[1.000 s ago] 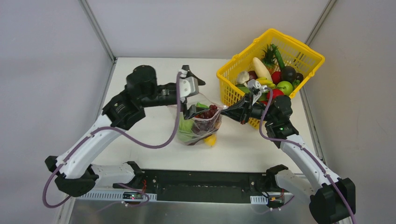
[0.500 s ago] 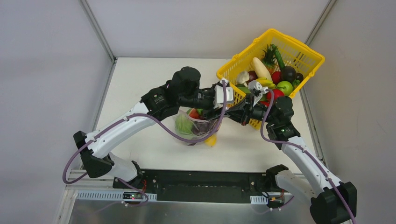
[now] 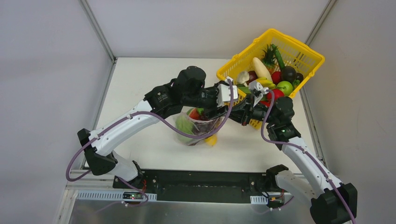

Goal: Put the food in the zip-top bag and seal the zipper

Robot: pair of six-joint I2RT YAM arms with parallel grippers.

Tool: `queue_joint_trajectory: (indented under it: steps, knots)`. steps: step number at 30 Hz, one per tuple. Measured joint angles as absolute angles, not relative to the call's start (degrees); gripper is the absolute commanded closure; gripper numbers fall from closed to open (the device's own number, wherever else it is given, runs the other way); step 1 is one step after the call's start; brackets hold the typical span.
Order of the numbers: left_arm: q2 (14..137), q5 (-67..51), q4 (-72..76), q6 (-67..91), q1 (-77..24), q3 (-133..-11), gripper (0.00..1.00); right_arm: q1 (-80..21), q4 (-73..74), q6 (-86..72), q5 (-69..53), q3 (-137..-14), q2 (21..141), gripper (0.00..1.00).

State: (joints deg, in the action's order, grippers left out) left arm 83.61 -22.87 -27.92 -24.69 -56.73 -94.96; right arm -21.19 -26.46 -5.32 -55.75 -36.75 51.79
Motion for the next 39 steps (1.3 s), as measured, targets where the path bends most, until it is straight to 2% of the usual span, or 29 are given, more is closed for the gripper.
queue_joint_trajectory:
  steps: [6,13,22,25,33,39]
  knots:
    - [85.3,-21.8,-30.1,-24.6,-57.4,-96.0,0.56,-21.2,-26.3,-5.3,-55.5,-36.8,51.8,1.00]
    - [85.9,-19.2,-31.6,-24.5,-57.5,-97.2,0.59,-21.2,-26.3,-5.1,-55.3,-36.8,51.6,1.00]
    - [86.4,-18.4,-33.5,-24.5,-57.5,-97.6,0.68,-21.2,-26.3,-4.4,-55.1,-36.7,51.1,1.00]
    - [86.6,-18.4,-33.5,-24.4,-57.5,-97.9,0.74,-21.2,-26.3,-4.4,-55.1,-36.7,51.0,1.00]
    - [86.8,-18.5,-33.6,-23.9,-57.7,-98.0,1.00,-21.2,-26.2,-4.2,-54.9,-36.7,50.9,1.00]
    - [86.8,-18.2,-34.0,-23.9,-57.8,-98.1,1.00,-21.3,-26.3,-3.9,-54.0,-36.2,50.5,1.00]
